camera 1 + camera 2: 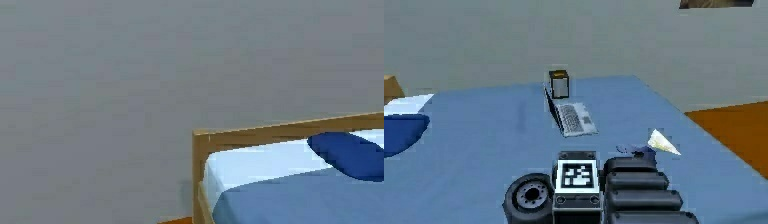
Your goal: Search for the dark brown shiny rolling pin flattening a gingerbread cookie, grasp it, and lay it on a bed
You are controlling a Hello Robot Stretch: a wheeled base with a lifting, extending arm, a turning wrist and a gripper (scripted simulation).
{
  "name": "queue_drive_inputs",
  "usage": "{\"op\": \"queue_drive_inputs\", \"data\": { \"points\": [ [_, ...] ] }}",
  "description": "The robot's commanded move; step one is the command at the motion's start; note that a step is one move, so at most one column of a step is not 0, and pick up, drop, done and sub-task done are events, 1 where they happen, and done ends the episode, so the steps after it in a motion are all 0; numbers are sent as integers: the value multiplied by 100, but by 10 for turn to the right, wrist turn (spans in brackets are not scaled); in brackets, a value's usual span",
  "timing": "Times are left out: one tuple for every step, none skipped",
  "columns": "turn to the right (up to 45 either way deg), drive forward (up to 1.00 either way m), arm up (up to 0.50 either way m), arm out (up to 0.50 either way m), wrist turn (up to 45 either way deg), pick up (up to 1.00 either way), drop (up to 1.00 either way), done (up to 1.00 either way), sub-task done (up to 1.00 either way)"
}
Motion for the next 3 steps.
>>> {"op": "queue_drive_inputs", "data": {
  "points": [
    [150,0,0,0,0,0,0,0,0],
    [0,0,0,48,0,0,0,0,0],
    [0,0,0,0,390,0,0,0,0]
  ]
}}
